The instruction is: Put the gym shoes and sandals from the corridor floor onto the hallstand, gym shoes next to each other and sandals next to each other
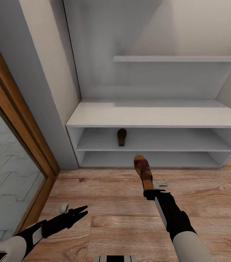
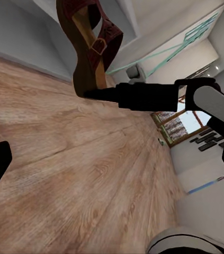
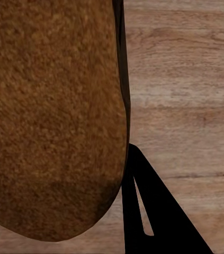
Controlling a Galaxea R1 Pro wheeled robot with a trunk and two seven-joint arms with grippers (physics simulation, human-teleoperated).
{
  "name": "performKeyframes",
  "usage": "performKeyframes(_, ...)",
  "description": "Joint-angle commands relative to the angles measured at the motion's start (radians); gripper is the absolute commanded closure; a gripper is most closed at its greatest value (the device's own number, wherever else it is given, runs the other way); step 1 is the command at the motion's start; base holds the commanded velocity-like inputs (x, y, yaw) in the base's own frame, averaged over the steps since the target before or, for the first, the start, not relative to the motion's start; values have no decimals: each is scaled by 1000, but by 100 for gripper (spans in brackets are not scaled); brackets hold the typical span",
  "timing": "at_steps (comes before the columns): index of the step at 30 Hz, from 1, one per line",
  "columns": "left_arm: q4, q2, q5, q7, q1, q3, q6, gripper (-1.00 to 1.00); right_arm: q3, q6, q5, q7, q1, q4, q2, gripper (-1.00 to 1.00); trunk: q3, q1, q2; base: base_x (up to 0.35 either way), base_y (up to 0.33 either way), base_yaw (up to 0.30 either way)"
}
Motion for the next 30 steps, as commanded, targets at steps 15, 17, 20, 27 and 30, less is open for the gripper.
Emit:
performKeyframes(15, 0, -220, -216, 4, 5, -132, -14, -100, -4, 6, 6, 0, 0, -1, 1, 100, -1, 0, 0, 0, 4, 0)
performKeyframes(17, 0, -226, -224, 4, 5, -133, -19, -100, -4, 6, 6, 0, 0, -1, 1, 100, -1, 0, 0, 0, 0, 0)
performKeyframes(20, 0, -229, -229, 4, 5, -133, -24, -100, -4, 6, 6, 0, 0, -1, 1, 100, -1, 0, 0, 0, 0, 0)
performKeyframes(27, 0, -231, -232, 4, 5, -133, -27, -100, -4, 6, 6, 0, 0, -1, 1, 100, -1, 0, 0, 0, 0, 0)
performKeyframes(30, 0, -232, -233, 4, 5, -133, -27, -100, -4, 6, 7, 0, 0, -1, 1, 100, -1, 0, 0, 0, 0, 0)
